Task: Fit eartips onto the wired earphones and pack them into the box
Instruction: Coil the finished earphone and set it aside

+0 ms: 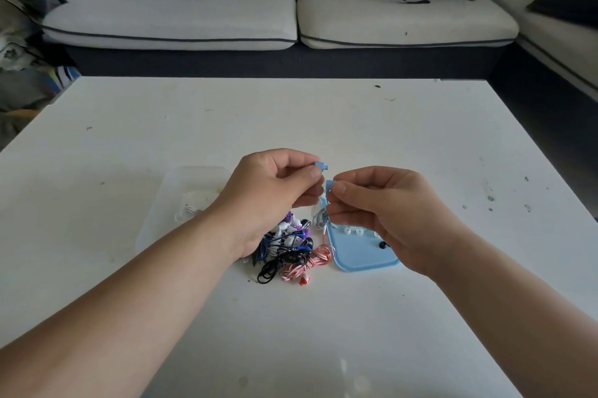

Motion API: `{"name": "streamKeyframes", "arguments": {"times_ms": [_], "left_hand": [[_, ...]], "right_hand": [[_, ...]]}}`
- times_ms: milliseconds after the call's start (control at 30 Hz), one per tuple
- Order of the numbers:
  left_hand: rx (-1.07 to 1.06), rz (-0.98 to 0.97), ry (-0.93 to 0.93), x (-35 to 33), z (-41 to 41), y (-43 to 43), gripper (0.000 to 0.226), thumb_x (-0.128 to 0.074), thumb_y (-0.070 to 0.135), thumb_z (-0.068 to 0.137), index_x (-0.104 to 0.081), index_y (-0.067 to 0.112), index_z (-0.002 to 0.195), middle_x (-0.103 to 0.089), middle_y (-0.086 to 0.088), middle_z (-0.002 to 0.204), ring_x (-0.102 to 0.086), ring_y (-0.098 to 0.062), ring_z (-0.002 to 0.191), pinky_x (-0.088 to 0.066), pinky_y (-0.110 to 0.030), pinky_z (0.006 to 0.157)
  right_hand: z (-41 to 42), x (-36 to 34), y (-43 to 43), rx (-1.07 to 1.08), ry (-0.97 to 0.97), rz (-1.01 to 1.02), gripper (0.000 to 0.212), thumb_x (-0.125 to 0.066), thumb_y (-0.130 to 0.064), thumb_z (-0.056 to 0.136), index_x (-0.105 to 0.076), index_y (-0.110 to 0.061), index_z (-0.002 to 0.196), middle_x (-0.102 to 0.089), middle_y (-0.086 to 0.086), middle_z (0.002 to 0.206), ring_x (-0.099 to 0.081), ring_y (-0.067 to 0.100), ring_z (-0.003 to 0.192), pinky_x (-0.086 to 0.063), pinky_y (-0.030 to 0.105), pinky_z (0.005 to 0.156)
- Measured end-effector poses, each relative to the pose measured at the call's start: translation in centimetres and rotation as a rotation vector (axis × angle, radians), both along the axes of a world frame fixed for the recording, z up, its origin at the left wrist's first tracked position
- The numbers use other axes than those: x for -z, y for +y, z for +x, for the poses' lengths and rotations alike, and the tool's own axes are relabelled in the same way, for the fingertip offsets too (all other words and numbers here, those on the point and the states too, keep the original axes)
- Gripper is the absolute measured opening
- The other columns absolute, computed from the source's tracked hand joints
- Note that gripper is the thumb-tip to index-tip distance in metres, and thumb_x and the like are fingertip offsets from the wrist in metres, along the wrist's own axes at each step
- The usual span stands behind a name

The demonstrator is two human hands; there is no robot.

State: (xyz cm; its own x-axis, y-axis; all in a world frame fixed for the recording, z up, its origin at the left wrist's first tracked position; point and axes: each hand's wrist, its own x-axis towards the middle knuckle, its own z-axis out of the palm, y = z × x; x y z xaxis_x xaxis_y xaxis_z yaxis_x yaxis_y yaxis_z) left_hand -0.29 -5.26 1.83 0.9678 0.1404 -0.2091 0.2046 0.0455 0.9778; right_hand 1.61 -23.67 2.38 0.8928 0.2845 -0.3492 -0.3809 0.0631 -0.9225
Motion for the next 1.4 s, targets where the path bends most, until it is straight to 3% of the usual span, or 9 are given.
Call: {"name": "streamKeyframes", "arguments": {"times_ms": [133, 267, 467, 600, 700, 800, 933, 1067, 1400], "left_hand": [[0.05, 0.076, -0.046, 0.0, -0.3, -0.8, 0.013, -0.069, 0.013, 0.098, -0.076, 0.017, 0.108, -0.079, -0.005, 0.098, -0.076, -0.016, 0.09, -0.061, -0.027, 0.084], [0.063, 0.064, -0.075, -0.3, -0.6, -1.5, 0.013, -0.066, 0.01, 0.1, -0.074, 0.013, 0.11, -0.075, 0.0, 0.096, -0.076, -0.013, 0.08, -0.056, -0.015, 0.067], [0.053, 0.083, -0.091, 0.2, -0.6, -2.0, 0.011, -0.067, 0.011, 0.099, -0.074, 0.015, 0.106, -0.074, -0.003, 0.096, -0.073, -0.015, 0.074, -0.063, -0.033, 0.072], [0.046, 0.132, -0.021, 0.6, -0.5, -2.2, 0.008, -0.068, 0.015, 0.099, -0.073, 0.02, 0.103, -0.073, 0.004, 0.087, -0.07, -0.011, 0.067, -0.055, -0.028, 0.061], [0.073, 0.155, 0.037, 1.0, -0.5, -2.2, 0.011, -0.066, 0.013, 0.1, -0.073, 0.02, 0.105, -0.071, 0.001, 0.088, -0.067, -0.01, 0.063, -0.051, -0.027, 0.056], [0.12, 0.162, 0.081, 1.1, -0.6, -2.4, 0.017, -0.064, 0.011, 0.101, -0.071, 0.019, 0.114, -0.069, -0.003, 0.091, -0.065, -0.008, 0.061, -0.048, -0.02, 0.053], [0.166, 0.184, 0.104, 1.3, -0.8, -2.4, 0.013, -0.065, 0.011, 0.1, -0.072, 0.018, 0.108, -0.071, 0.002, 0.082, -0.066, -0.012, 0.063, -0.047, -0.021, 0.054], [0.181, 0.207, 0.102, 1.3, -0.9, -2.1, 0.011, -0.066, 0.01, 0.099, -0.073, 0.016, 0.105, -0.073, 0.004, 0.076, -0.067, -0.013, 0.064, -0.047, -0.025, 0.054], [0.174, 0.234, 0.104, 1.3, -0.7, -1.2, 0.01, -0.067, 0.012, 0.098, -0.074, 0.018, 0.102, -0.073, 0.001, 0.08, -0.068, -0.011, 0.063, -0.048, -0.026, 0.055]], "right_hand": [[-0.2, 0.2, -0.1, -0.028, -0.013, -0.035, 0.009, -0.076, -0.005, 0.087, -0.077, 0.0, 0.094, -0.076, 0.015, 0.083, -0.07, 0.021, 0.072, -0.058, 0.025, 0.065], [-0.4, 0.5, -0.2, -0.021, -0.026, 0.006, 0.007, -0.073, -0.006, 0.09, -0.077, -0.002, 0.094, -0.075, 0.011, 0.082, -0.062, 0.018, 0.069, -0.057, 0.025, 0.065], [-0.7, 0.7, 0.0, 0.015, -0.118, -0.081, 0.009, -0.074, -0.008, 0.091, -0.076, 0.001, 0.093, -0.076, 0.02, 0.087, -0.066, 0.018, 0.071, -0.058, 0.025, 0.066], [0.1, 0.0, -1.1, 0.057, -0.121, -0.107, 0.011, -0.076, -0.012, 0.09, -0.075, -0.001, 0.09, -0.074, 0.013, 0.077, -0.066, 0.02, 0.066, -0.058, 0.031, 0.064], [1.3, 0.9, -2.8, 0.118, -0.233, -0.415, 0.009, -0.074, -0.014, 0.09, -0.074, -0.008, 0.083, -0.074, 0.009, 0.073, -0.065, 0.017, 0.058, -0.059, 0.035, 0.062], [1.7, 3.3, -3.2, -0.062, -0.31, -0.797, 0.011, -0.067, -0.012, 0.087, -0.071, -0.01, 0.077, -0.07, 0.006, 0.07, -0.062, 0.018, 0.057, -0.054, 0.032, 0.054], [2.3, 6.4, -2.6, -0.267, -0.335, -1.088, 0.017, -0.061, -0.014, 0.088, -0.066, -0.012, 0.072, -0.069, 0.006, 0.077, -0.06, 0.022, 0.068, -0.051, 0.034, 0.06], [2.8, 7.7, -2.2, -0.332, -0.35, -1.207, 0.026, -0.054, -0.011, 0.089, -0.055, -0.02, 0.065, -0.068, 0.006, 0.081, -0.062, 0.026, 0.072, -0.042, 0.027, 0.052], [3.1, 8.6, -1.8, -0.321, -0.369, -1.253, 0.018, -0.06, -0.017, 0.091, -0.073, -0.028, 0.093, -0.067, 0.002, 0.097, -0.066, 0.025, 0.083, -0.05, 0.029, 0.064]]}}
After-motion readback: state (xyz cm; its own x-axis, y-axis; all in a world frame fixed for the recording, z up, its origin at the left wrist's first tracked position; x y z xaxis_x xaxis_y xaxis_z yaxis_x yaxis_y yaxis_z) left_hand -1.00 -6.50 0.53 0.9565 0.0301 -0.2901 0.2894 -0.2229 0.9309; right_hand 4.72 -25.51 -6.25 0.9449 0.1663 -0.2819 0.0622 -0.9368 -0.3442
